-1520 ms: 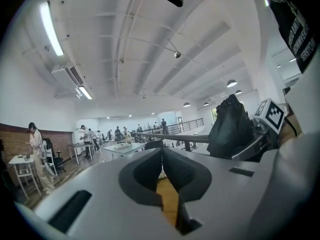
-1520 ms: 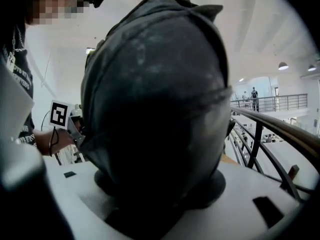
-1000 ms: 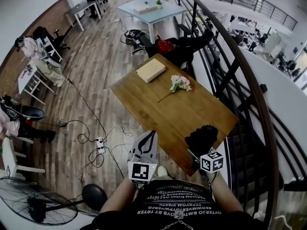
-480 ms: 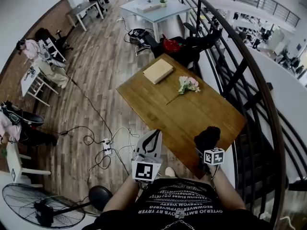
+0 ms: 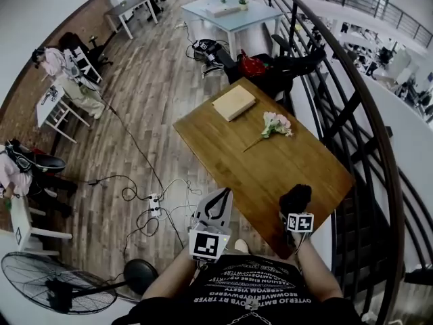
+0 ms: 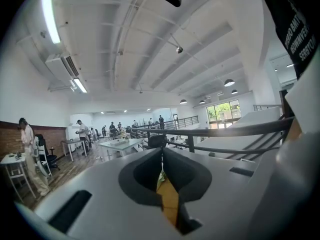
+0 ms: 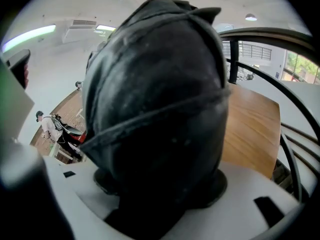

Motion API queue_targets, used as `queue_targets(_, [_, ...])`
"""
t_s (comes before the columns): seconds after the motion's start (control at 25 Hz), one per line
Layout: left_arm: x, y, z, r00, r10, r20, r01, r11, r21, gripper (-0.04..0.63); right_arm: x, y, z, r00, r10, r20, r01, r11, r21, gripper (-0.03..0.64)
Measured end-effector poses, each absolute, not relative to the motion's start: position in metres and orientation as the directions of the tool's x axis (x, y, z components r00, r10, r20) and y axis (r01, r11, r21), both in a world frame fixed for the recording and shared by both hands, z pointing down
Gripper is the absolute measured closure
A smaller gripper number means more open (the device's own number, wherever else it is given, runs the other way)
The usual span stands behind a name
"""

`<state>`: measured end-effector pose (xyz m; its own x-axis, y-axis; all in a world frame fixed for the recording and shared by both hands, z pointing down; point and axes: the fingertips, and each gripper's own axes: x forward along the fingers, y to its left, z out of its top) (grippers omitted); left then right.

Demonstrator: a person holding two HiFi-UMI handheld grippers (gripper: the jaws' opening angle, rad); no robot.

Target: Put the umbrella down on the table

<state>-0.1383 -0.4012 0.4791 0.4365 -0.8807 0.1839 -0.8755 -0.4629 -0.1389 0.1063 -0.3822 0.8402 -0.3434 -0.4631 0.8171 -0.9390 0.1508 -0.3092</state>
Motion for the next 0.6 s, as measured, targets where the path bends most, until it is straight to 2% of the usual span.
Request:
queue_targets(0.32, [-0.136, -0.398, 0.481, 0.444, -0.88, 0.171, -0.871, -0.469, -0.149, 0.565, 0.113, -0.385, 0.871, -0.288, -0.397, 0.871, -0.953, 0.208, -0.221, 0.321])
queue_targets(0.52, [-0.134, -0.396, 0.48, 0.432, -0.886, 0.171, -0.875, -0.457, -0.157, 0.565, 0.122, -0.383, 0.886, -0.314, -0.373, 0.873, -0.948, 0.181, -0.263, 0.313])
queue_targets(0.6, [-0.131, -0.395, 0.481, 0.43, -0.886, 0.173, -0.875, -0.456, -0.162, 0.565, 0.124, -0.382, 0.887, -0.34, -0.366, 0.866, -0.939, 0.17, -0.298, 0.288])
